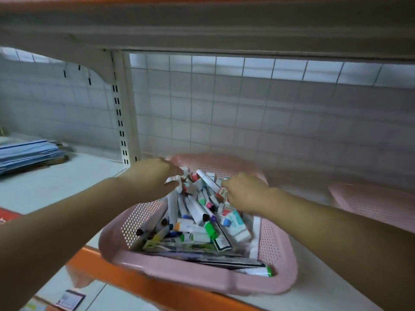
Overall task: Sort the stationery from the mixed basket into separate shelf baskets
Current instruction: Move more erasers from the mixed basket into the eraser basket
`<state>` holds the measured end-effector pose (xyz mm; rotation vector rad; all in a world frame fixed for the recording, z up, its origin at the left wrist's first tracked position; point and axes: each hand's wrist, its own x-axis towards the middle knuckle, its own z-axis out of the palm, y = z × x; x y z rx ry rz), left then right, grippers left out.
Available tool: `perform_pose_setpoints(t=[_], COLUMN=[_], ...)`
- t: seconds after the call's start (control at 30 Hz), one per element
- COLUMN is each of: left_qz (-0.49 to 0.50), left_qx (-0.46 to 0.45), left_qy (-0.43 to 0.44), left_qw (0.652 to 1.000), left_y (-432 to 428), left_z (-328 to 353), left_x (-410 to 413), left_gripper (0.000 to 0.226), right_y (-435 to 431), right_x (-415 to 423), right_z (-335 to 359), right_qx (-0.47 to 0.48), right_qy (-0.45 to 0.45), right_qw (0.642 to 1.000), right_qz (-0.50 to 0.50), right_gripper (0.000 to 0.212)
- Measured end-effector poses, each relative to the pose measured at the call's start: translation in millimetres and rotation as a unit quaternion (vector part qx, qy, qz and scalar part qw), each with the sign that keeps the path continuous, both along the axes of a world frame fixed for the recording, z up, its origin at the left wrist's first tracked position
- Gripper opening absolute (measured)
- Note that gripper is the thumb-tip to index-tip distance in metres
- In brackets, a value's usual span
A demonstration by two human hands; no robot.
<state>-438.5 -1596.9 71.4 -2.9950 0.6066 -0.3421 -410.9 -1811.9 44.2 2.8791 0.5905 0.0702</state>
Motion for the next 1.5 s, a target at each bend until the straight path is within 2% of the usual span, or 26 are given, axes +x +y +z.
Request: perform_pose_setpoints(t=[0.07, 0.13, 0.3, 0.43, 0.53, 0.6, 0.67, 0.73, 0.83, 0.93, 1.0, 1.07, 1.17, 1.23, 1.4, 1.5], left_qz=[-0.033, -0.058, -0.106, -0.106, -0.096, -0.1, -0.09, -0.079, -0.057, -0.054, -0.074, -0.092, -0.074, -0.067, -0.056, -0.054], left_qx=[-0.01, -0.015, -0.017, -0.033, 0.002, 0.001, -0.046, -0.072, -0.1, -0.188, -0.24, -0.289, -0.367, -0.423, -0.481, -0.512], left_qy=[0.021, 0.032, 0.054, 0.143, 0.22, 0.243, 0.268, 0.263, 0.2, 0.167, 0.175, 0.199, 0.221, 0.238, 0.259, 0.247], left_qw=[0.999, 0.998, 0.993, 0.983, 0.971, 0.965, 0.958, 0.959, 0.973, 0.966, 0.952, 0.932, 0.901, 0.872, 0.836, 0.821], left_y=[1, -3, -33, -62, -68, -69, -74, -79, -80, -74, -70, -68, -65, -63, -58, -52], left_z=[-3, -4, -12, -25, -30, -27, -26, -29, -48, -63, -65, -62, -58, -57, -49, -41], left_x=[5, 12, 44, 59, 65, 67, 70, 74, 87, 97, 100, 101, 104, 107, 104, 99], left_gripper=[0.038, 0.036, 0.035, 0.044, 0.055, 0.051, 0.043, 0.039, 0.034, 0.032, 0.026, 0.019, 0.026, 0.027, 0.021, 0.01], right_y=[-2, -3, -3, -5, -3, 1, 6, 9, 10, 11, 12, 10, 7, 6, 3, 0], right_x=[-1, -2, -5, -14, -19, -20, -20, -19, -17, -12, -8, -6, -7, -8, -3, -2], right_z=[-11, -14, -20, -15, -14, -14, -13, -14, -15, -13, -11, -9, -8, -6, -11, -11], right_qx=[0.028, 0.042, 0.036, 0.037, 0.037, 0.039, 0.027, 0.019, 0.033, 0.094, 0.153, 0.215, 0.309, 0.357, 0.384, 0.449], right_qy=[0.067, 0.084, 0.038, 0.017, -0.01, -0.038, -0.069, -0.091, -0.091, -0.027, 0.055, 0.09, 0.096, 0.106, 0.125, 0.08], right_qw=[0.997, 0.995, 0.999, 0.999, 0.998, 0.996, 0.993, 0.989, 0.987, 0.988, 0.98, 0.964, 0.937, 0.918, 0.902, 0.877], right_qz=[-0.014, -0.021, -0.013, -0.035, -0.055, -0.07, -0.089, -0.111, -0.128, -0.119, -0.119, -0.127, -0.134, -0.139, -0.156, -0.154], right_gripper=[0.039, 0.047, 0.045, 0.049, 0.045, 0.041, 0.038, 0.034, 0.026, 0.027, 0.031, 0.034, 0.035, 0.025, 0.031, 0.025])
